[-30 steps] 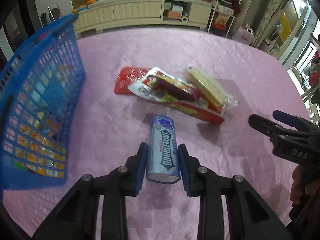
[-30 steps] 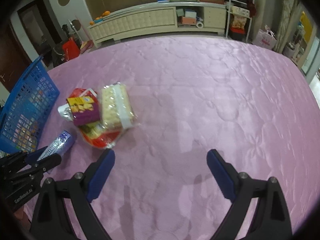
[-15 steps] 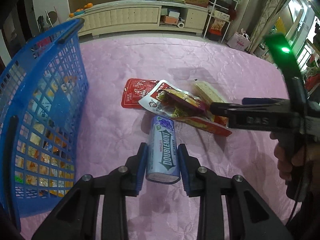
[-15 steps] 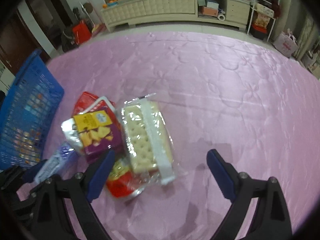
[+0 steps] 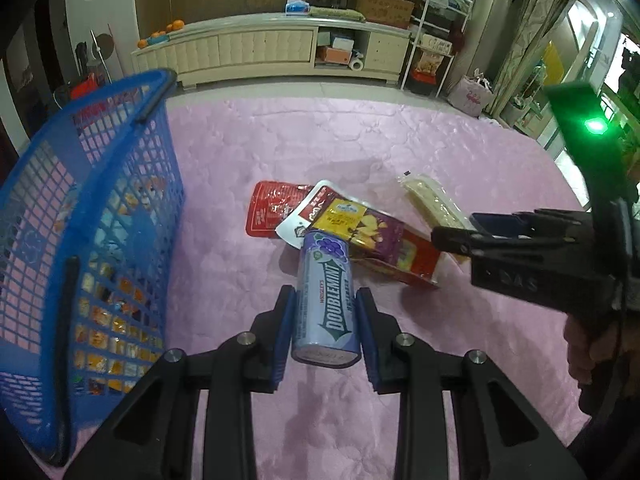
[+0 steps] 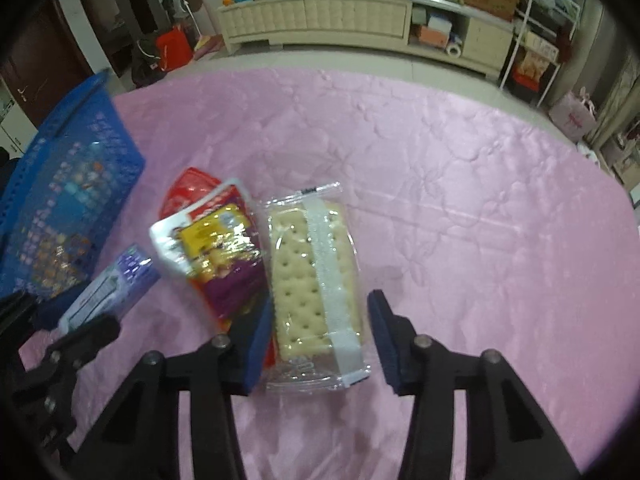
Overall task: Organize snacks
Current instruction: 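Grasp the white-banded cracker pack with the right tool while the left tool holds the gum box, then carry the gum box and cracker pack over the basket with both tools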
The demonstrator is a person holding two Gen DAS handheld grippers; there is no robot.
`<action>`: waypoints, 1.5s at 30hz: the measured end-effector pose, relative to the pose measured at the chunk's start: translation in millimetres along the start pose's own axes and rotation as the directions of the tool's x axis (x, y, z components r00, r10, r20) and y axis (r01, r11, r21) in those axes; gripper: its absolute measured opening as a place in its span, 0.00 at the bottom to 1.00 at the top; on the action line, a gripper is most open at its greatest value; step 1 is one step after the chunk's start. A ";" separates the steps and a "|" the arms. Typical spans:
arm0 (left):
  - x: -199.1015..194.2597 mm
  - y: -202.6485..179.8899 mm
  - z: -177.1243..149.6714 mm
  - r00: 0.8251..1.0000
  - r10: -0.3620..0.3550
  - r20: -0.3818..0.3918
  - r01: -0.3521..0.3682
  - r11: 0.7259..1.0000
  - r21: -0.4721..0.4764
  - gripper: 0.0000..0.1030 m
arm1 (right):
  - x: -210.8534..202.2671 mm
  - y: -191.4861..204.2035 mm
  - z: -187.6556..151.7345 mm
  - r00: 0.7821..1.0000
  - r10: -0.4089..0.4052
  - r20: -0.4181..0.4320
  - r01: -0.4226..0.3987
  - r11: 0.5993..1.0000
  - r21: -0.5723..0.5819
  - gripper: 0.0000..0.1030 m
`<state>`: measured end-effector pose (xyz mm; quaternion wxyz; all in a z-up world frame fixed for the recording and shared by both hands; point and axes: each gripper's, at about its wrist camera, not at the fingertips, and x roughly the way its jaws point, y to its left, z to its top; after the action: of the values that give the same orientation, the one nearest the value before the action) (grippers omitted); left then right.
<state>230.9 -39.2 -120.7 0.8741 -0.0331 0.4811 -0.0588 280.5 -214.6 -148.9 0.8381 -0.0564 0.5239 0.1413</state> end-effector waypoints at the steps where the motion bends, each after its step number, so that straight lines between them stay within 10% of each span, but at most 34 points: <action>1: -4.4 -1.3 -0.9 1.000 -0.001 0.005 0.001 1.000 0.003 0.28 | -10.3 0.8 -5.1 1.000 0.003 0.012 -0.003 1.000 0.000 0.50; 23: -134.4 29.3 -14.3 0.978 -0.034 0.206 0.021 0.998 0.062 0.28 | -134.3 97.7 -39.6 0.980 0.062 0.188 -0.060 0.998 -0.015 0.50; 45: -163.1 167.2 -13.1 0.965 0.079 0.249 -0.091 0.995 0.036 0.28 | -93.3 238.1 9.7 0.979 0.131 0.155 -0.110 0.984 -0.140 0.50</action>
<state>145.3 148.4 -10.3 0.9294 0.0011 0.3680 -0.0278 180.1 -1.8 -48.4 0.8626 -0.0675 0.4455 0.2299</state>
